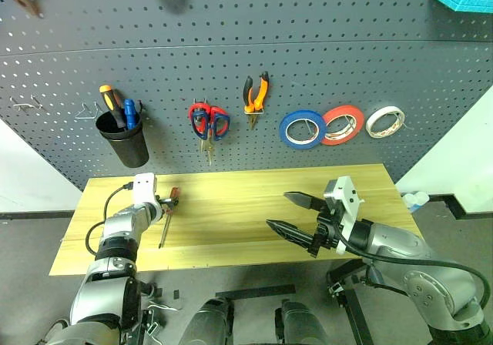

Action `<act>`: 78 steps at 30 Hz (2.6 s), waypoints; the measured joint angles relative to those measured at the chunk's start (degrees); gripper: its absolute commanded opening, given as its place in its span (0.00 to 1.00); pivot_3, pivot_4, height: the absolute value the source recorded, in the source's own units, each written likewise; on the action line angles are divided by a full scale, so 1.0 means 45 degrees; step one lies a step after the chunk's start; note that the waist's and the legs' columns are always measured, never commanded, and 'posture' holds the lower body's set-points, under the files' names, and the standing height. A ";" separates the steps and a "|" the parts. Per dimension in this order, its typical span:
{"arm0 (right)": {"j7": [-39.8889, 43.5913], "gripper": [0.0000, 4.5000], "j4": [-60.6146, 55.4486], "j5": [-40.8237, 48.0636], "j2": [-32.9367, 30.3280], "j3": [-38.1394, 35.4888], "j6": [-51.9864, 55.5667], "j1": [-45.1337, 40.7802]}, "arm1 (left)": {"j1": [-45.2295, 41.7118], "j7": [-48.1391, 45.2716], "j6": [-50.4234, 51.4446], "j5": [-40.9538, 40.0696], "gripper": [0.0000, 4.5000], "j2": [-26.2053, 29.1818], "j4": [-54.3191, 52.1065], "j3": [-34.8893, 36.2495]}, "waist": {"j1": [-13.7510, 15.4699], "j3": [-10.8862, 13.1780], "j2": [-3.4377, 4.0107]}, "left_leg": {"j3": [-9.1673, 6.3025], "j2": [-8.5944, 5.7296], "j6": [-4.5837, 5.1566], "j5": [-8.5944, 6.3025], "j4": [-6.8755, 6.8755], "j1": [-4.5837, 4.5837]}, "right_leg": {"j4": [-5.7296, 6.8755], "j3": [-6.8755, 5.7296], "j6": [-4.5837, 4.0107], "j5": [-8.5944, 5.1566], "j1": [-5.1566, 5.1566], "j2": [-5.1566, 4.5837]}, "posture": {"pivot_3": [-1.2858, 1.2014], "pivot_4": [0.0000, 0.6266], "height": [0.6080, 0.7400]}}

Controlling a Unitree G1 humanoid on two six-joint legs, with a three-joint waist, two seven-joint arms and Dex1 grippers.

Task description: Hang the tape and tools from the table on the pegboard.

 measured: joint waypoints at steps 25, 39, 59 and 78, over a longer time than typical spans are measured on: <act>-0.0249 1.00 -0.0012 -0.0245 0.0009 0.0068 -0.0003 0.0354 | -0.1010 -0.1052 0.1609 0.0515 1.00 0.0612 0.1489 -0.0952 | 0.0021 0.0011 -0.0014 | 0.0004 0.0000 -0.0002 0.0001 -0.0082 -0.0002 | -0.0048 0.0023 -0.0002 -0.0002 -0.0022 -0.0012 | 0.51 0.22 1.00; -0.0391 1.00 -0.0409 -0.0235 0.0018 0.0074 0.0183 0.0776 | -0.1676 -0.1017 -0.0170 0.0966 1.00 0.0216 0.3342 -0.0961 | -0.0003 0.0038 -0.0054 | 0.0004 -0.0001 -0.0002 0.0000 -0.0084 -0.0006 | -0.0052 0.0021 -0.0001 -0.0003 -0.0020 -0.0015 | 0.50 0.24 1.00; -0.0552 1.00 -0.0716 -0.0139 0.0017 0.0065 0.0300 0.1030 | -0.1757 -0.0829 -0.0940 0.1413 0.45 0.0215 0.4399 -0.0955 | 0.0002 0.0127 -0.0112 | 0.0005 0.0000 -0.0001 0.0000 -0.0095 -0.0007 | -0.0055 0.0023 0.0000 -0.0004 -0.0024 -0.0016 | 0.50 0.27 1.00; -0.0640 1.00 -0.0911 0.0309 -0.0195 -0.0154 0.0537 0.1194 | -0.1111 -0.1474 -0.0304 0.1440 0.18 0.0207 0.3052 -0.1164 | -0.0007 0.0244 -0.0092 | 0.0007 0.0000 -0.0001 -0.0001 -0.0105 -0.0007 | -0.0063 0.0027 -0.0001 -0.0004 -0.0025 -0.0023 | 0.50 0.28 1.00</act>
